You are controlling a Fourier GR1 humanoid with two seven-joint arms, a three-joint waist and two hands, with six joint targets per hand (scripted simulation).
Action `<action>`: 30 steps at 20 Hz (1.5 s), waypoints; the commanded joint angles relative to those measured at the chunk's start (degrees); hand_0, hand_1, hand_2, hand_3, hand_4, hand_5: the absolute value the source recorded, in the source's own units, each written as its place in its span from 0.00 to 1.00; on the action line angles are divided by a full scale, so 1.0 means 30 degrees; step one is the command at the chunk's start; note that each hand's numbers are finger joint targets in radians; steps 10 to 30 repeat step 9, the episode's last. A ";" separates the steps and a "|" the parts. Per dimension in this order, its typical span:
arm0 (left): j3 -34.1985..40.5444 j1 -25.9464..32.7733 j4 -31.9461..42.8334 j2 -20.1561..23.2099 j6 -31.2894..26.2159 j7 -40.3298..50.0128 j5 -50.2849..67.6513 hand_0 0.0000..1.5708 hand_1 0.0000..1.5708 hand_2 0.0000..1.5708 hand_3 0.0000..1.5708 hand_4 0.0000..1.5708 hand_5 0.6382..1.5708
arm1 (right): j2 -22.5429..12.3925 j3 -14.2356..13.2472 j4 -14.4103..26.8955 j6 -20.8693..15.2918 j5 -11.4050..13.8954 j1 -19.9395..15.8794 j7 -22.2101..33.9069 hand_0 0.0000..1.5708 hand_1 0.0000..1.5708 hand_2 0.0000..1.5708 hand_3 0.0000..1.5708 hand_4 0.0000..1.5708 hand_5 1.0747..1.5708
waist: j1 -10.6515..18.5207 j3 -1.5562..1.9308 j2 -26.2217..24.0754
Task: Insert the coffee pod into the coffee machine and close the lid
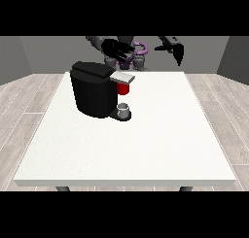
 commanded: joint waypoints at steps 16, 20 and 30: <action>0.1230 0.1165 0.2302 0.0322 0.0244 -0.1406 0.0496 0.00 0.00 0.00 0.00 0.12 1.00 | 0.1083 0.4113 -0.3877 -0.1071 -0.4278 0.7055 -0.1041 0.00 0.00 0.00 0.00 0.10 1.00 | -0.2764 -0.0002 -0.2752; 0.1230 0.1165 0.2302 0.0322 0.0244 -0.1406 0.0496 0.00 0.00 0.00 0.00 0.12 1.00 | 0.1083 0.4113 -0.3877 -0.1071 -0.4278 0.7055 -0.1041 0.00 0.00 0.00 0.00 0.10 1.00 | -0.2764 -0.0002 -0.2752; 0.1230 0.1165 0.2302 0.0322 0.0244 -0.1406 0.0496 0.00 0.00 0.00 0.00 0.12 1.00 | 0.1083 0.4113 -0.3877 -0.1071 -0.4278 0.7055 -0.1041 0.00 0.00 0.00 0.00 0.10 1.00 | -0.2764 -0.0002 -0.2752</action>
